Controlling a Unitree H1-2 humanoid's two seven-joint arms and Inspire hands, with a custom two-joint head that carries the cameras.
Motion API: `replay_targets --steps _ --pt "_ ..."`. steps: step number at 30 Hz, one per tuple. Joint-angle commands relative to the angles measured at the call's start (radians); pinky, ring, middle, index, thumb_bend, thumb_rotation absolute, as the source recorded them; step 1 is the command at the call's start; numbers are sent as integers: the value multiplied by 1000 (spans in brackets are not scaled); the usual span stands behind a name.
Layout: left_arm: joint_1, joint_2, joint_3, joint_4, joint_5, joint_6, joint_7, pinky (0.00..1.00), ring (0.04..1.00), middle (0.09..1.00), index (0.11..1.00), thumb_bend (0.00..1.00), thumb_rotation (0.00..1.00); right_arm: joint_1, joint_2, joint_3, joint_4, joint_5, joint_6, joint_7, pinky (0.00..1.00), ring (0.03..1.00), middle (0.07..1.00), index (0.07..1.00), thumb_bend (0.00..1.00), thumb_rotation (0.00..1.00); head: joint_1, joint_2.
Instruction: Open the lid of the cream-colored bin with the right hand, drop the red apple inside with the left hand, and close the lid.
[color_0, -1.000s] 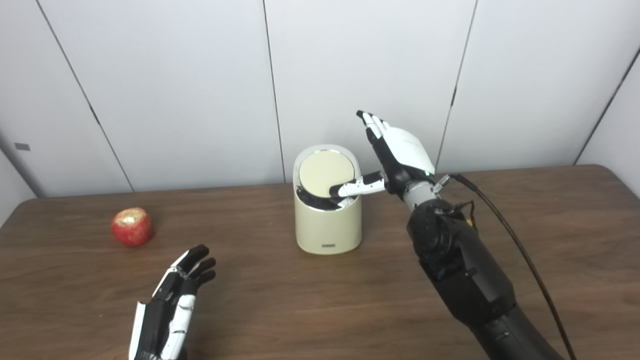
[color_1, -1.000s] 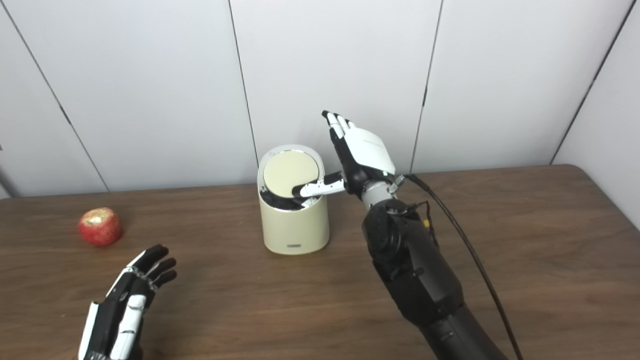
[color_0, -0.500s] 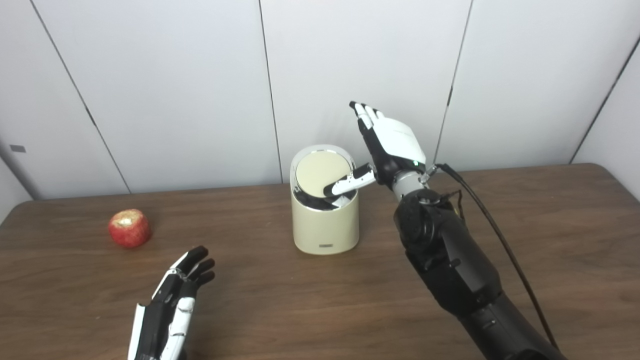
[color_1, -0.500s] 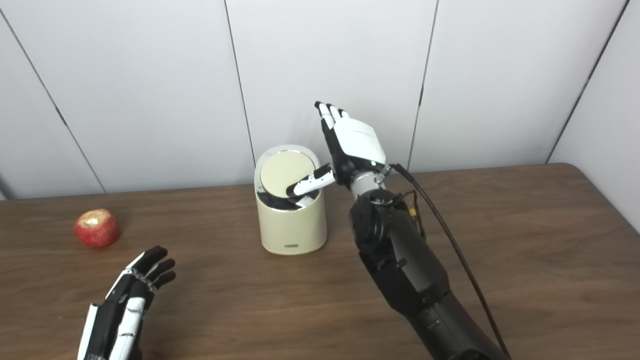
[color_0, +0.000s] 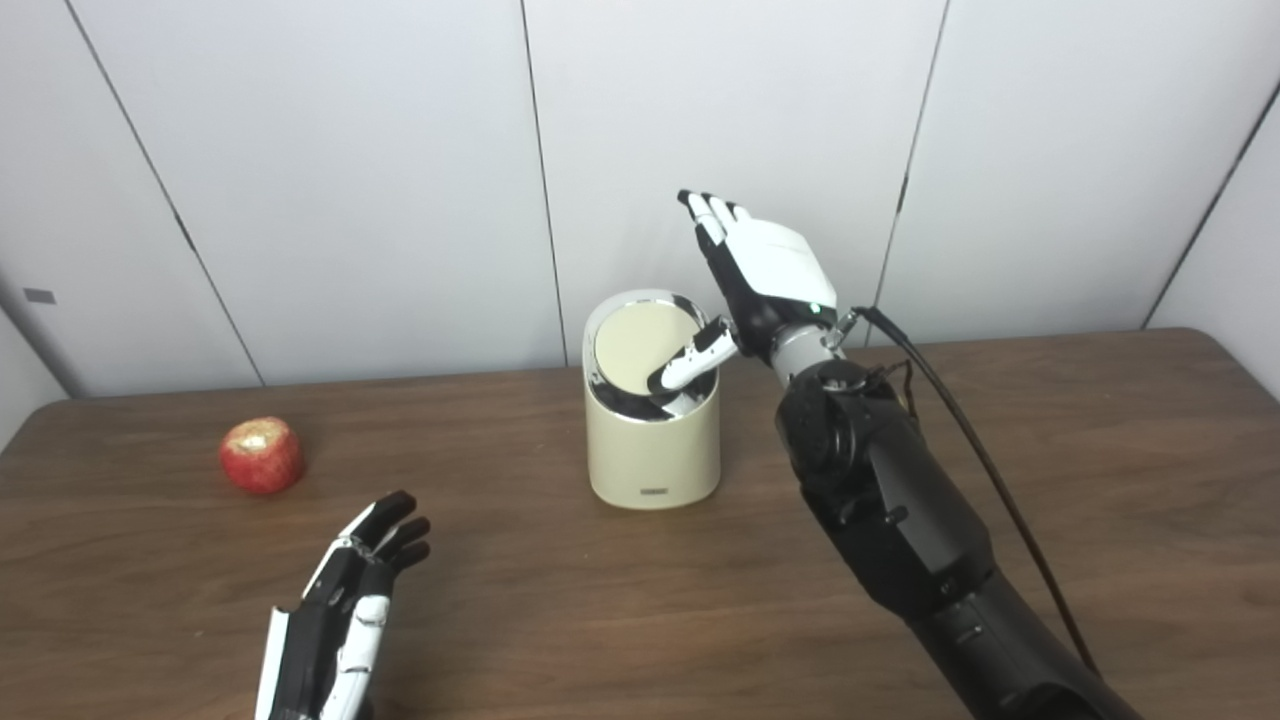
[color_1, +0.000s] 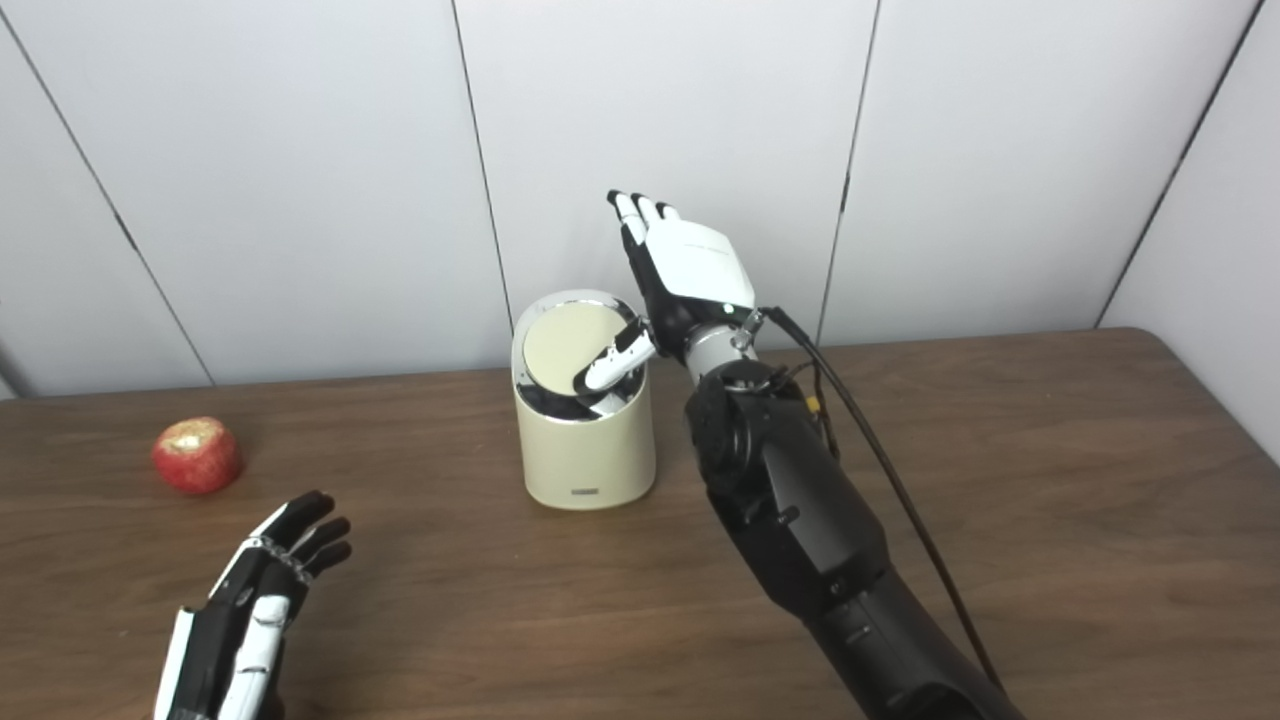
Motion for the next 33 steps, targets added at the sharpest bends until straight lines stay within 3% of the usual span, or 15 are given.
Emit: replay_targets --steps 1,2,9,13,17,19,22,27,30,33 --pt "-13 6 -2 -23 0 -27 1 800 820 865 842 504 689 -15 -1 -20 -22 17 2 3 923 1000 1000 1000 928 298 -3 0" --pt "-14 7 -2 -21 -1 -29 0 800 820 865 843 502 693 -12 1 -27 -27 31 1 3 940 1000 1000 1000 916 378 -3 0" --pt "-19 8 2 -6 -6 -42 -1 798 822 859 834 499 684 21 24 -104 -56 182 -14 -3 965 1000 1000 1000 910 642 -4 -3" --pt "-19 8 3 -4 -6 -41 -1 788 818 858 834 489 683 33 33 -159 -56 299 -22 9 950 991 1000 1000 992 817 -4 -4" --pt "-16 11 1 -13 -2 -28 -1 803 825 866 843 489 694 37 34 -185 -59 374 -20 15 880 970 1000 1000 1000 853 -5 -6" --pt "-18 13 1 -7 -6 -35 -5 797 821 864 842 493 690 38 31 -192 -54 405 -29 12 759 917 980 1000 1000 891 -4 -7" --pt "-19 11 1 -6 -7 -38 -4 792 821 860 838 494 683 50 32 -214 -64 474 -48 11 674 866 967 1000 1000 915 -3 -8" --pt "-18 10 -2 -14 1 -24 -1 797 820 860 839 482 698 84 28 -234 -106 553 -92 -5 735 901 980 1000 1000 981 -1 -13" --pt "-20 7 -2 -15 -9 -17 0 815 830 866 845 484 685 134 26 -245 -127 554 -184 -74 870 986 998 1000 1000 992 2 -15" --pt "-21 10 -2 -13 1 -18 0 813 829 871 850 469 694 207 24 -249 -155 506 -308 -188 857 975 1000 1000 1000 956 -1 -18"
